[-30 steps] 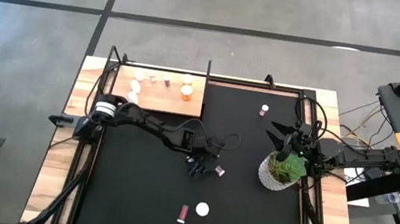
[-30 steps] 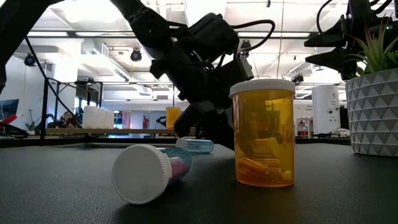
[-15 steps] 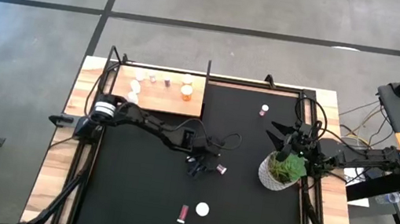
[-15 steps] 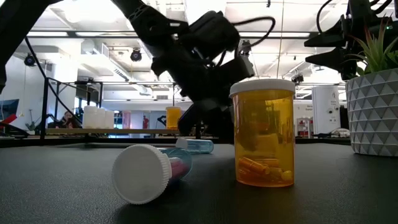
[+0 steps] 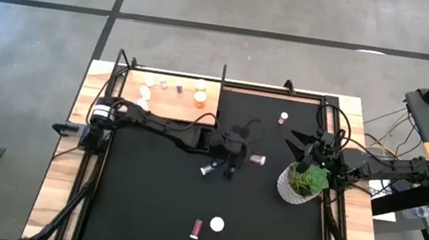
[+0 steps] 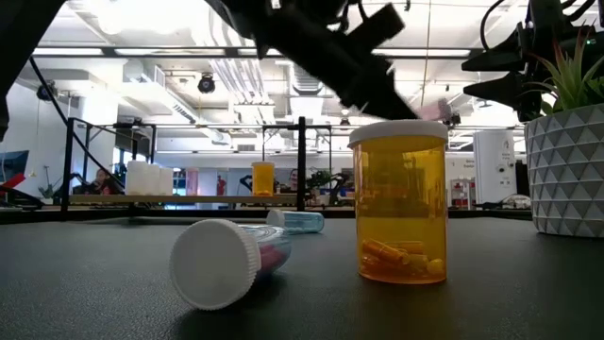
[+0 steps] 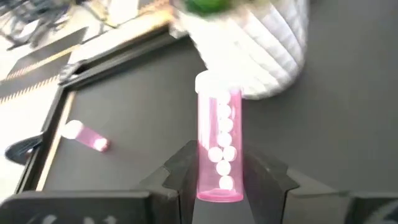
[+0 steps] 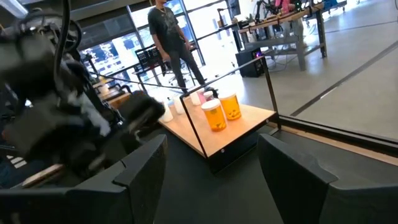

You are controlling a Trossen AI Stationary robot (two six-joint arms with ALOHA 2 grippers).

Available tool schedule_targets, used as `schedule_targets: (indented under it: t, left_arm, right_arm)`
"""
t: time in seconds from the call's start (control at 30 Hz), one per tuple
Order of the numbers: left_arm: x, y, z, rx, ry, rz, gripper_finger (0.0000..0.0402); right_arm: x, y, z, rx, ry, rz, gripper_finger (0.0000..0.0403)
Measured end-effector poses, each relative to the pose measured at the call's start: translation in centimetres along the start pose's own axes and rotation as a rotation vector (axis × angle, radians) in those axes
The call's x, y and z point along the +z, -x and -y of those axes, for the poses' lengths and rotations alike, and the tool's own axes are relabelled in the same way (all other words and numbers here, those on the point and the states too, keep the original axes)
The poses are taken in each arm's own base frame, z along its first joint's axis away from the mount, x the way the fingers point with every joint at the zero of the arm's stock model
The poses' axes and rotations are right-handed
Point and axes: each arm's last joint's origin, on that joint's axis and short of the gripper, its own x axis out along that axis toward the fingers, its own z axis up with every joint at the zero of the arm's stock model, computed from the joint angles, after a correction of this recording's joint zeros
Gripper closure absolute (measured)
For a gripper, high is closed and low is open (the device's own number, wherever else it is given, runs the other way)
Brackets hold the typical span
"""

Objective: Pick and place medicine bottles onto shelf by color
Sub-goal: Put the bottom pink pill bottle into the shelf

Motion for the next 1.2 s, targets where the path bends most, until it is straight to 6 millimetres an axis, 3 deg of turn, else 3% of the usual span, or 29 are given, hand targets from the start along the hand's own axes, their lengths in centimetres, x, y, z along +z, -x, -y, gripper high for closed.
schedule_targets:
  t: [0.27, 0.7, 0.97, 1.2]
  left_arm:
    - [3.5, 0.7, -1.7, 0.11, 0.179, 0.214, 0.0307]
    - [6.3, 2.8, -3.4, 0.216, 0.38, 0.423, 0.0307]
    - [7.3, 3.8, -4.0, 0.201, 0.529, 0.526, 0.0307]
    - [7.1, 3.7, -3.8, 0.135, 0.64, 0.549, 0.0307]
  right_arm:
    - [0.0, 0.0, 0.0, 0.001, 0.0, 0.004, 0.0163]
    - [0.6, 0.0, -0.2, 0.024, -0.246, 0.051, 0.0163]
    - [1.9, 0.1, -0.7, 0.117, -0.376, 0.151, 0.0163]
    - [4.0, 0.5, -1.7, 0.316, -0.347, 0.155, 0.0163]
